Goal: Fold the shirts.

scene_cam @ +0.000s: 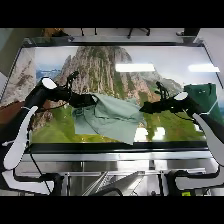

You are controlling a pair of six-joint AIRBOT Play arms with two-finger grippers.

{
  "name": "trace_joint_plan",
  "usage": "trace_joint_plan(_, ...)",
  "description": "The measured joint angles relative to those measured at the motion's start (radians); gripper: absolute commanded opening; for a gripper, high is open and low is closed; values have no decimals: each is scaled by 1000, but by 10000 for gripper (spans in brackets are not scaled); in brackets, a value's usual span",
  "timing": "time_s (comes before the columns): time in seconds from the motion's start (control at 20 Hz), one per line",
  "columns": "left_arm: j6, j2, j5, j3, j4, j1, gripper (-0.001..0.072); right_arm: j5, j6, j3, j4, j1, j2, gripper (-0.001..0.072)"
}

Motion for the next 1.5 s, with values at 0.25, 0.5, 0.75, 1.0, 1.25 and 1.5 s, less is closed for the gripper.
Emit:
trace_joint_plan(0.25, -27, -24, -108, 19, 6, 67, 713, -29, -42, 25, -1, -12, -40, 22)
trace_joint_plan(0.5, -36, 31, -21, -164, 37, 43, 712, -14, -53, 44, -5, -49, -47, 22)
trace_joint_plan(0.75, -37, 44, 201, -269, 43, -57, 600, 10, -56, 47, -6, -63, -48, 22)
trace_joint_plan(1.0, -37, 49, 312, -288, 45, -98, 16, 16, -56, 47, -6, -65, -48, 21)
trace_joint_plan(1.25, -37, 124, 322, -274, 47, -93, 13, 60, -65, 69, 18, -71, -41, 21)
trace_joint_plan(1.5, -37, 332, 227, -18, 48, -58, 13, 224, -109, 294, 298, -167, 70, 21)
